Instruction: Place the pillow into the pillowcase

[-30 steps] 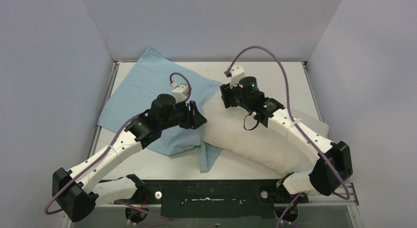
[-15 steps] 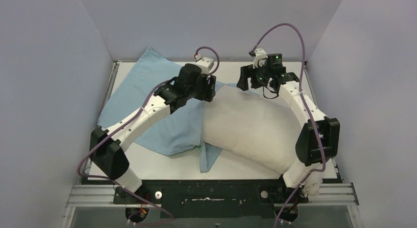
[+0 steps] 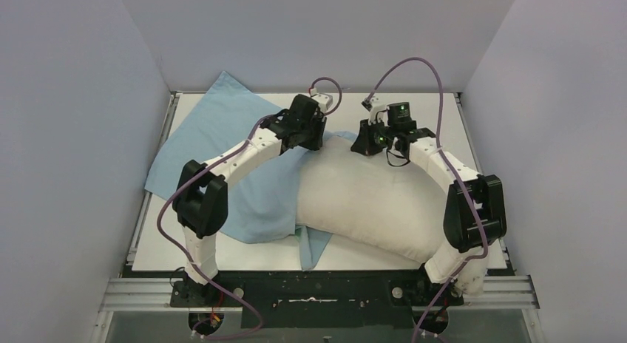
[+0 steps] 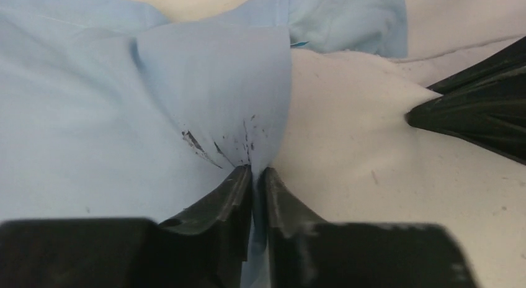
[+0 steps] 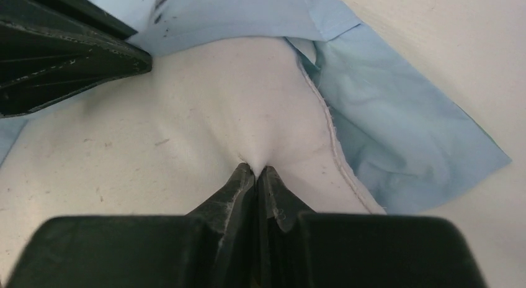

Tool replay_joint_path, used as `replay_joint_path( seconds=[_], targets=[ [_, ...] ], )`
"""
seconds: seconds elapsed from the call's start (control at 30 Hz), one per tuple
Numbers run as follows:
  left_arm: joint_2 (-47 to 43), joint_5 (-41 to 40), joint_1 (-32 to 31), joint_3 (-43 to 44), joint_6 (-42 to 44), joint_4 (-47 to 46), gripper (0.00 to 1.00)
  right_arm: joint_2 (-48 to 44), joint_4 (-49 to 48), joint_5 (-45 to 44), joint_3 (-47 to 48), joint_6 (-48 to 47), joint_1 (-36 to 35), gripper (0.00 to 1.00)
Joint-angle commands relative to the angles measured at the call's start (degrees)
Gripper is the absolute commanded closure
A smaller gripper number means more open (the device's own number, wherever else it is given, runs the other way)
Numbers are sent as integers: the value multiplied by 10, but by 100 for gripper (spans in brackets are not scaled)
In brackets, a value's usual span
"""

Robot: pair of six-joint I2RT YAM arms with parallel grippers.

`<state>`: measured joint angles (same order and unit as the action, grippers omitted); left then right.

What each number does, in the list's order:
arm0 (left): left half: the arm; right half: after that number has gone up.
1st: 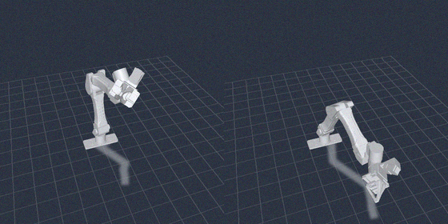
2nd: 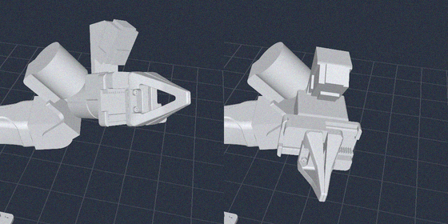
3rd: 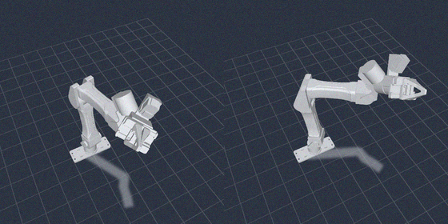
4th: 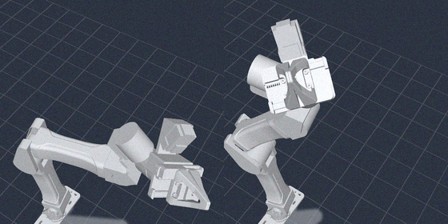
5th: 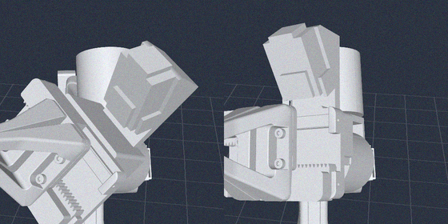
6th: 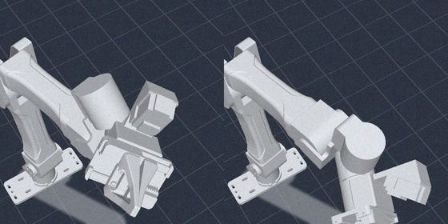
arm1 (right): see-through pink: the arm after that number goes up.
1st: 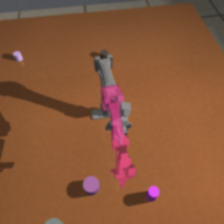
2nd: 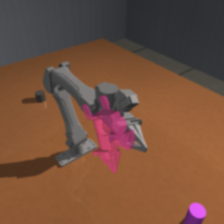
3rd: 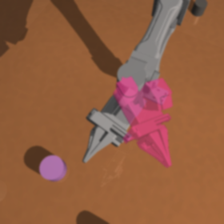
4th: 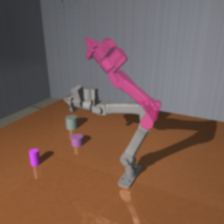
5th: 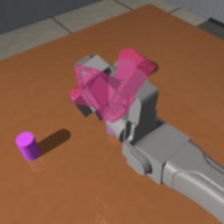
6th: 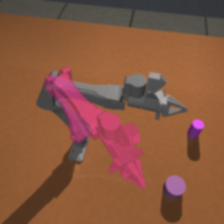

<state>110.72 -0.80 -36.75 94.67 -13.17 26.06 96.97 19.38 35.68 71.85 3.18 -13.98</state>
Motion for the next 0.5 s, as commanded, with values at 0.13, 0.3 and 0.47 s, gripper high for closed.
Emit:
replay_joint_path(
  seconds=[0.13,0.3,0.47],
  targets=[
    [-31,90,-11,55,-5,-71,100,-42,-86,-18,-56,58,-32,100],
    [-50,124,-40,86,-40,-98,100,-42,-115,-52,-68,81,-47,100],
    [-64,115,-49,82,-57,-129,100,-50,-144,-79,-83,111,-47,100]
  ],
)
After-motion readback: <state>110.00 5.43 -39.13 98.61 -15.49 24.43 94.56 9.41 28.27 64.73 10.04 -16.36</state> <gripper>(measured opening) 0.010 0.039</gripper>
